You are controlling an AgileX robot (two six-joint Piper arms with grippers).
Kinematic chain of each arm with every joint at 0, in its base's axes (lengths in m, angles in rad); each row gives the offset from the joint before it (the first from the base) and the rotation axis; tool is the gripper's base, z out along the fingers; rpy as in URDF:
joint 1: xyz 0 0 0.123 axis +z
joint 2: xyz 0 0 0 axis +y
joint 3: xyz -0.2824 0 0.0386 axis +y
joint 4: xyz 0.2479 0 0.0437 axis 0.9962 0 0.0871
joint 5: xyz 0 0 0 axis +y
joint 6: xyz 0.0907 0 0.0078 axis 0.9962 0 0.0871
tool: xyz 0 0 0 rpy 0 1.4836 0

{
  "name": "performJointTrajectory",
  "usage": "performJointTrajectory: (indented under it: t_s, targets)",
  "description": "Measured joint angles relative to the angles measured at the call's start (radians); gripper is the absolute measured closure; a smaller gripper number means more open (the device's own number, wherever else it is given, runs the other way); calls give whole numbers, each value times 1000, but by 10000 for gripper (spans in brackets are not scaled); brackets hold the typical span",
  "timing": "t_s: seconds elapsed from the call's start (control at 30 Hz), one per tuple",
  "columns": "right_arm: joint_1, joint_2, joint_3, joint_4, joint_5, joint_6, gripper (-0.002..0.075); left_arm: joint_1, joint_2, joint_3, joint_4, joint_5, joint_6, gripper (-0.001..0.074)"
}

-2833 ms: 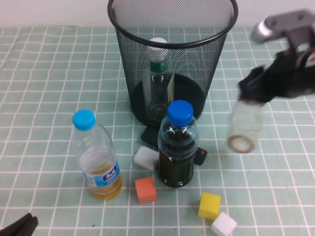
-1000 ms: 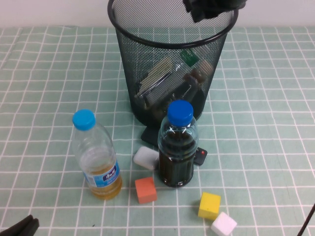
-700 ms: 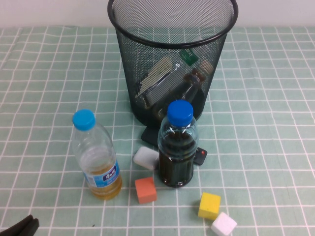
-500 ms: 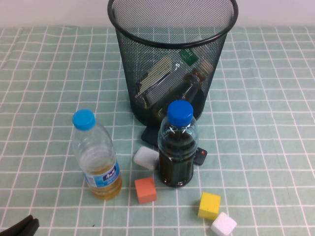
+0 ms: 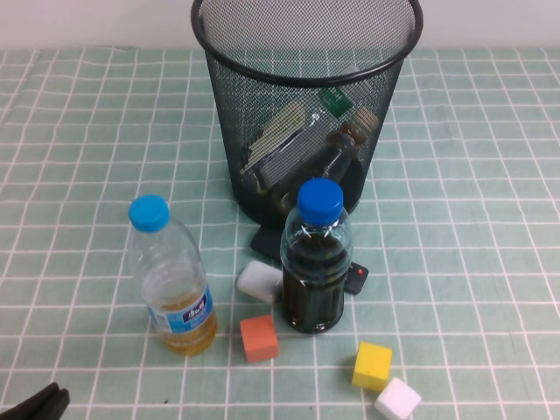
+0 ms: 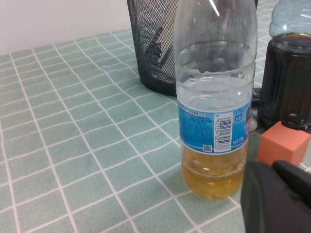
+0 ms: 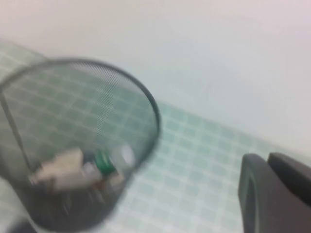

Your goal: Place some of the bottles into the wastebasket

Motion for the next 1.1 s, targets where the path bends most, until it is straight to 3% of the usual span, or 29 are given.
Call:
performJointTrajectory:
  t_s: [0.17, 0.43, 0.6, 0.83, 1.1]
  targets:
    - [-100, -348, 461, -17, -113, -4, 730, 0, 0, 0, 0, 0, 0, 740]
    - [-369, -965, 1441, -14, -686, -33, 731, 0, 0, 0, 0, 0, 0, 739]
    - [-465, -1260, 1898, 43, -958, -33, 731, 0, 0, 0, 0, 0, 0, 739]
    - [-528, -1439, 2190, 158, -1093, -31, 731, 0, 0, 0, 0, 0, 0, 739]
    - [-530, -1465, 2235, 165, -1113, -31, 731, 0, 0, 0, 0, 0, 0, 740]
